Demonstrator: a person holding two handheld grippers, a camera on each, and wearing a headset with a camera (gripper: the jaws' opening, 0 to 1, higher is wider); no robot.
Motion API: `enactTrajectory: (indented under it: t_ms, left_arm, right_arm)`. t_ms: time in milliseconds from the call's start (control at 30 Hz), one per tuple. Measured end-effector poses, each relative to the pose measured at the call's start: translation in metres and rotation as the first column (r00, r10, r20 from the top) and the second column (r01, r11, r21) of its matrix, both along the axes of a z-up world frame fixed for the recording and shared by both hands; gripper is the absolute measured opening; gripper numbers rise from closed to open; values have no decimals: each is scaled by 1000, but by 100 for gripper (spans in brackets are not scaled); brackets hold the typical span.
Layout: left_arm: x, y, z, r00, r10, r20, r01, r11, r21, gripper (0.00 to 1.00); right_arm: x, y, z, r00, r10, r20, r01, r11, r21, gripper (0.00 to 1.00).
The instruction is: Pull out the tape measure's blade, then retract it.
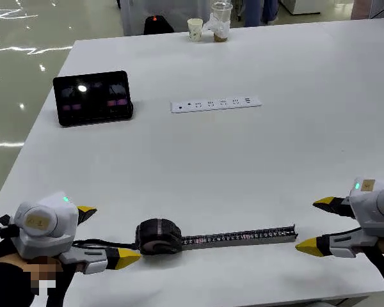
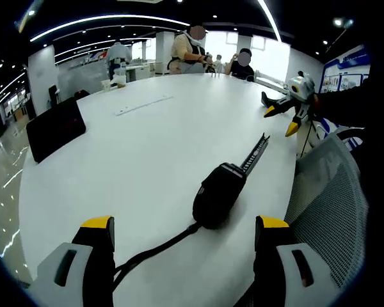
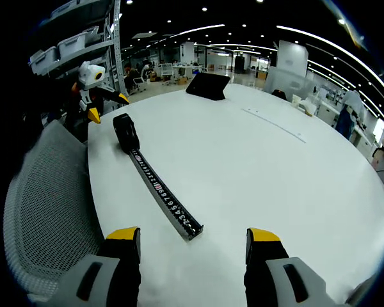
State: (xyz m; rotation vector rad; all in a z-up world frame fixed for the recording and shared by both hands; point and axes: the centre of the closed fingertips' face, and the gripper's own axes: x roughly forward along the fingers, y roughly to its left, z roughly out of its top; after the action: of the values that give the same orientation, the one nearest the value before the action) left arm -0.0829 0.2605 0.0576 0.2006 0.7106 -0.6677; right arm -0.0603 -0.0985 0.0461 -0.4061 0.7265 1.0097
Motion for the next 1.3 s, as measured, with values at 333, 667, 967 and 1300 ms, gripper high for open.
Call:
enactTrajectory:
  t_ms: [333,667,967,1300]
  left_arm:
    - [-19,1,-3,1000,-10,-2,10,1000,-18,99]
    - [-27,17,-7,999,53,1,-53,999,-13,99]
    - [-34,29,-13,996,85,-11,-84,996,44,99]
    - [-34,35,-6,994,112,8,-112,994,3,99]
  right_arm:
    - [-9,-17,-4,1000,-21,17,21,1000,1,79]
    - [-15,-29,-6,997,-82,12,82,996,33,89]
    - [-15,-43,-7,993,-119,14,118,992,43,99]
    - [-20,-49,-9,991,-134,12,133,990,50,99]
